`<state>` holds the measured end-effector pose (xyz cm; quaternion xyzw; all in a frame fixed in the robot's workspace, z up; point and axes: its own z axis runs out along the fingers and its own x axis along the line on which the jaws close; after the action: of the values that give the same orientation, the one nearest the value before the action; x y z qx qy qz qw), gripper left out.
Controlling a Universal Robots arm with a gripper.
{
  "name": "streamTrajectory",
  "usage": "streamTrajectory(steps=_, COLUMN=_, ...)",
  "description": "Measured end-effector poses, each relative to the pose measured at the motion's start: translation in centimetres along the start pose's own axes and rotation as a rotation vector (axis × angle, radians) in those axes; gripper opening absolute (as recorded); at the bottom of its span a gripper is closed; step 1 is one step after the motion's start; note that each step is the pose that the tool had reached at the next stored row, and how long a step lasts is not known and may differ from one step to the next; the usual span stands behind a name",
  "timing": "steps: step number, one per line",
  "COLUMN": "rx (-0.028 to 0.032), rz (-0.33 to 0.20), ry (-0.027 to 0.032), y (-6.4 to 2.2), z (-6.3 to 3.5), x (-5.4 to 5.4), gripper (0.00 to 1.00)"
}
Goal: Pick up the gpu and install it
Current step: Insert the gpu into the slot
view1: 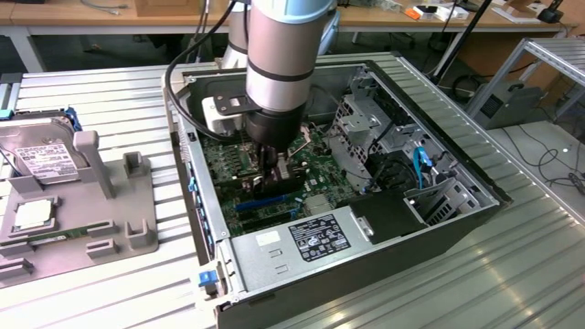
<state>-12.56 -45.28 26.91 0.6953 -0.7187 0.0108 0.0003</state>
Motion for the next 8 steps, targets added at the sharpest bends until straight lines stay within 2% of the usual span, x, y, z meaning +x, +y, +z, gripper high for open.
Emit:
streamTrajectory(steps=3, rx=-0.0002, rz=0.001, ry=0.0002, y=0.55, z=-0.01, x=0.02, gripper=0.27)
streamTrajectory(steps=8, rx=-0.0002, rz=0.001, ry=0.0002, y=0.56, z=0.11, x=0.02, gripper=0.27)
